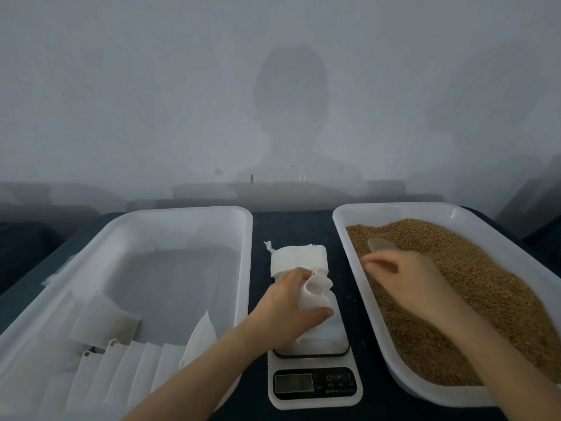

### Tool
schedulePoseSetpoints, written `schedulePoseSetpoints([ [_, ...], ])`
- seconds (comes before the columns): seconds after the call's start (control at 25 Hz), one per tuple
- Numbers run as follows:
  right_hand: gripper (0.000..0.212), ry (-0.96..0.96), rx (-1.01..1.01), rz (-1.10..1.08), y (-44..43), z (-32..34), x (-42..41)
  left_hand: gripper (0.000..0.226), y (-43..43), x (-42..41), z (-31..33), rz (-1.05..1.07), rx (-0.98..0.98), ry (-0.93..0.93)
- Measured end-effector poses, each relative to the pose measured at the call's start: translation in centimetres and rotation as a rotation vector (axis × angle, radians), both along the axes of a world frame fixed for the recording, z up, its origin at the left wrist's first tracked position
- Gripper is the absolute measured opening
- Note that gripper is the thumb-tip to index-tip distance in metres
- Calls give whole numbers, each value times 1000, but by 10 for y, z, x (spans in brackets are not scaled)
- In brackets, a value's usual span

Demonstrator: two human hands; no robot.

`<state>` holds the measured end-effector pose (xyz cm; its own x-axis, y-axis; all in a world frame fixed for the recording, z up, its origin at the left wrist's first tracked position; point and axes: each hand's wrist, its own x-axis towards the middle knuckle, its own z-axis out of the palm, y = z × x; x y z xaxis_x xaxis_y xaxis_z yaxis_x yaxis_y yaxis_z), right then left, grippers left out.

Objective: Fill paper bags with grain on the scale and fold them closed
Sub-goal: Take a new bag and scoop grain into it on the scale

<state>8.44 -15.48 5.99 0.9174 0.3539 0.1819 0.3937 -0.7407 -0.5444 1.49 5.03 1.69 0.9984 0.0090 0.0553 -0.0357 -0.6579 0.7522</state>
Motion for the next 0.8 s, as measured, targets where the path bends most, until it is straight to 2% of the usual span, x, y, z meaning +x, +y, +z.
schedulePoseSetpoints([
  [0.08,29,-2,-251,-198,-25,-6,22,54,0,0,0,-44,-31,45],
  [0.2,37,237,-596,-291,-43,-23,44,63,0,1,1,-97,-42,58],
  [0.32,30,298,-595,-262,-44,-35,54,65,1,0,2,-104,-78,78],
  [0.48,30,183,-527,-320,-48,-24,59,66,2,-1,3,-113,-94,109],
  [0.6,25,74,-656,-404,-50,-8,63,66,2,-1,3,-116,-108,120],
  [0.8,38,46,-803,-495,-23,11,80,66,2,0,2,-113,-143,153],
])
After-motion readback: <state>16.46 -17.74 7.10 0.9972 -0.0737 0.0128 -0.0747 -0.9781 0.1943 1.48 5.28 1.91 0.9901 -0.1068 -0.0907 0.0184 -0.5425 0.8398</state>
